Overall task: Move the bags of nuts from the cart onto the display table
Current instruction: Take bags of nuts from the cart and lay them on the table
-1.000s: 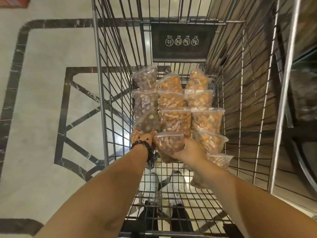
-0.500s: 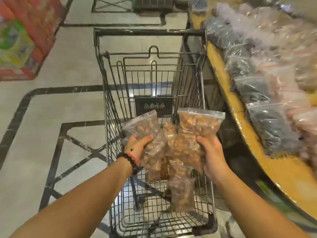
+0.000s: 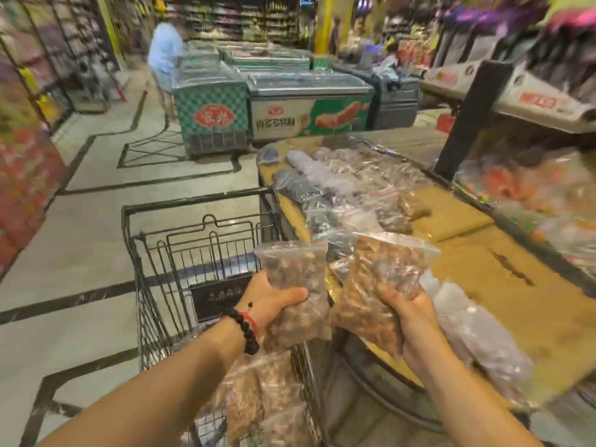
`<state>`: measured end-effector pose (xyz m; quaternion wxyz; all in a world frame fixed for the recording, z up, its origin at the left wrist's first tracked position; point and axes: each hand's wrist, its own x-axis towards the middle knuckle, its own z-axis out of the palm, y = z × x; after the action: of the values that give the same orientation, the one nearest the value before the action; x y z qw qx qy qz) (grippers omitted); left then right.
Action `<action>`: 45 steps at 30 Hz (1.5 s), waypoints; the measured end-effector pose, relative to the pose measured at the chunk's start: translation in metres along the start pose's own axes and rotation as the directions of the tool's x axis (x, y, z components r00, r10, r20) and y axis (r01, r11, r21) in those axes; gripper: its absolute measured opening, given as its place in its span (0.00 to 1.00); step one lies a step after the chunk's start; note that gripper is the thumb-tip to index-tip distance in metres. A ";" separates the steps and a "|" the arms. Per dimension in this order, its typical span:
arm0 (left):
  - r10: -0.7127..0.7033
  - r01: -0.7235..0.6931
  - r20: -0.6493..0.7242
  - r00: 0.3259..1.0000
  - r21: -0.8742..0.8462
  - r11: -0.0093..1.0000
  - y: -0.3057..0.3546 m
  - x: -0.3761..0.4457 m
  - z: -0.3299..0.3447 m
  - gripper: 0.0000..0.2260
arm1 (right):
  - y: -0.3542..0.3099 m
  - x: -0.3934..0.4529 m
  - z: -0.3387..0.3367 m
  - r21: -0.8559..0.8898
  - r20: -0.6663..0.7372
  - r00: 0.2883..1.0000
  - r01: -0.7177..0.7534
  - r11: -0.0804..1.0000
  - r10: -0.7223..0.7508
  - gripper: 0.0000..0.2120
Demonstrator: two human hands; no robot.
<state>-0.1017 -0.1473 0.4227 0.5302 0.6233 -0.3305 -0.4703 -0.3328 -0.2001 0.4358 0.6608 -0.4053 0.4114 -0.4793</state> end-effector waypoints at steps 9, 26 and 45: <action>0.083 -0.089 0.063 0.995 0.090 0.992 0.057 -0.046 0.192 0.37 | -0.114 -0.039 -0.169 -0.136 -0.143 0.983 0.093 0.986 -0.112 0.14; 0.183 -0.182 0.125 0.975 -0.022 0.983 0.077 -0.015 0.434 0.21 | -0.210 0.012 -0.388 -0.178 -0.154 0.977 0.116 0.977 -0.144 0.18; -0.080 0.061 -0.251 0.965 -0.083 0.995 0.025 0.279 0.471 0.35 | -0.196 0.344 -0.441 -0.446 0.033 0.994 -0.076 0.892 0.101 0.40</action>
<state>-0.4462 -0.5722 0.3838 0.5740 0.6696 -0.2196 -0.4170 -0.7336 -0.6366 0.4180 0.5834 -0.5393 0.5093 -0.3308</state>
